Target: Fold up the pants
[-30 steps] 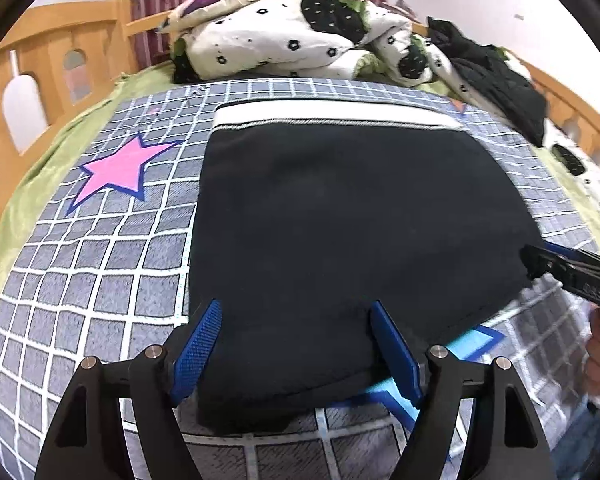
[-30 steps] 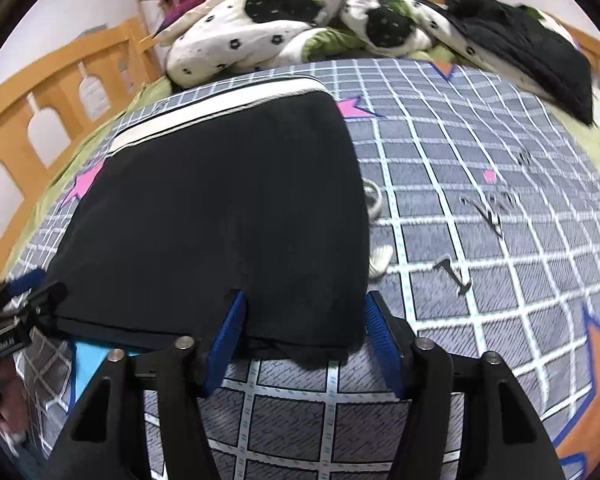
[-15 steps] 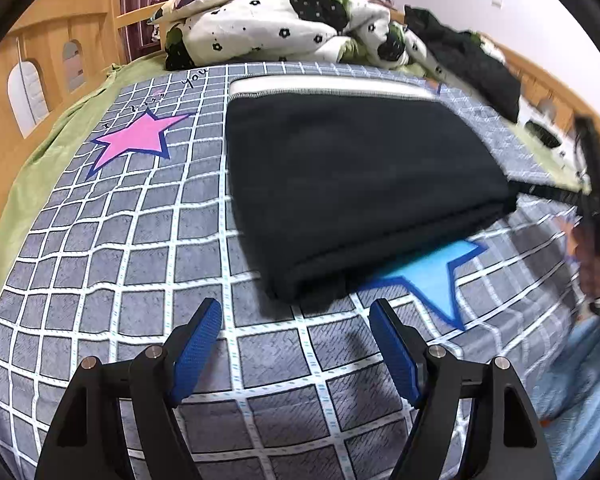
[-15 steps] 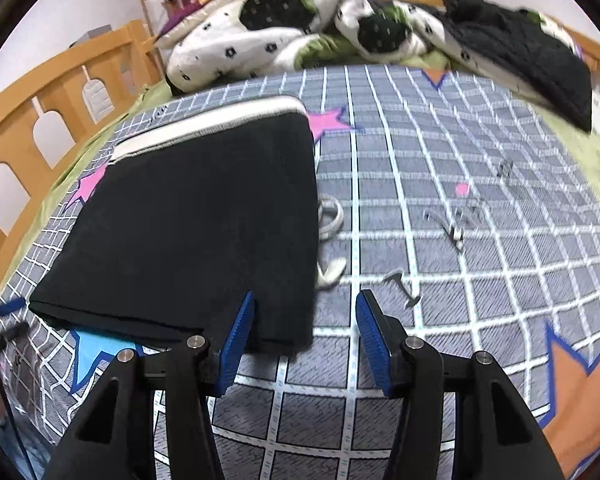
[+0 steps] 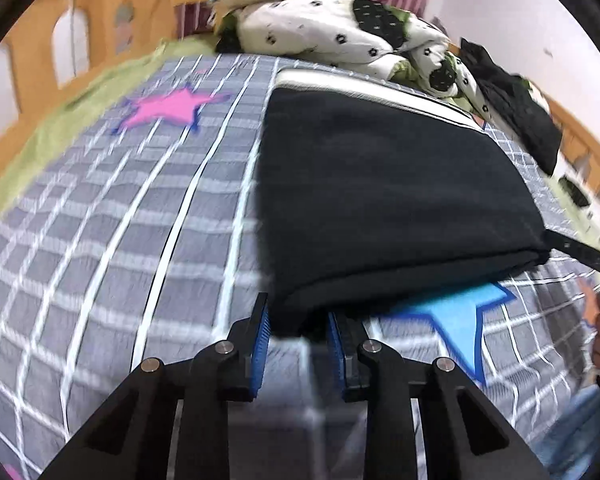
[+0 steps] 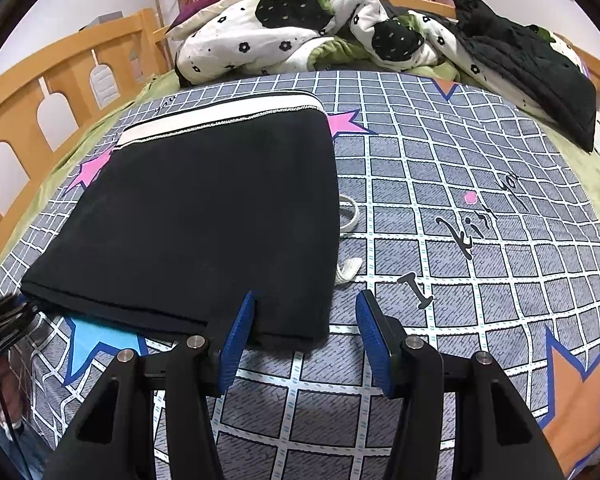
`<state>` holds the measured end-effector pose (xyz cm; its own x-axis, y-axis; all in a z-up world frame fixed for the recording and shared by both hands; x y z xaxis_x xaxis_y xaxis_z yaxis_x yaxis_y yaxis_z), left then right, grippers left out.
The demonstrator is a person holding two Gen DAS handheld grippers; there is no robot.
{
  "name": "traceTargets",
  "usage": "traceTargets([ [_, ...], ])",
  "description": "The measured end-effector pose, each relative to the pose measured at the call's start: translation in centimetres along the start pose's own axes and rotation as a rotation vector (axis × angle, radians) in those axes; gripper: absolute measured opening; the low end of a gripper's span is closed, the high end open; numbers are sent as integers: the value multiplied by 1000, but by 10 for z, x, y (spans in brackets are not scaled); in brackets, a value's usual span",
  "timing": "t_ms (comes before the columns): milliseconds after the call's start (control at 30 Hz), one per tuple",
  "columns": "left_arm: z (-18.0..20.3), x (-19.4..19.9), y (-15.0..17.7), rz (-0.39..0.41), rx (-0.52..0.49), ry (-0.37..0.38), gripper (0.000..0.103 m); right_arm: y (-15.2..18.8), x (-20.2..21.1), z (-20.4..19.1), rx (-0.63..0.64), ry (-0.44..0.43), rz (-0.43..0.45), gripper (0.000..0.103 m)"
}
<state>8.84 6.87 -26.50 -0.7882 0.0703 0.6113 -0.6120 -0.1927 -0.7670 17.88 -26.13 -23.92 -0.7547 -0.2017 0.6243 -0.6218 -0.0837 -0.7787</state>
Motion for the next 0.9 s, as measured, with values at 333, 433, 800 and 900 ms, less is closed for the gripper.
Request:
traceTargets([
  [333,-22,30,-14,41,63,-17,21,-9,6,-2,23,-2,13,52],
  [433,0,24,-39,56,39,33,21,-18,17,-1,51,12,60,52],
  [800,49,-21,-36,-41,-107,100,27,15,-24,1,97,-45,-72,52],
  [900,51,-8,-36,-30,-99,132,33,8,-7,10,48,-101,-74,51],
])
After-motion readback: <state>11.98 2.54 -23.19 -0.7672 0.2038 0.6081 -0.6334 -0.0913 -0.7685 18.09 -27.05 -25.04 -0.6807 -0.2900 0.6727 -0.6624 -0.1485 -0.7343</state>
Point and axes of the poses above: each gripper's, at about its wrist camera, not at the fingertips, and x roughly against the way its jaws point, z to its right, y to its underside, the point moved 9 cm from there along -x, roughly the way its jaws point, and after that the axes turned 12 degrees about z, right-handed, at the moved point
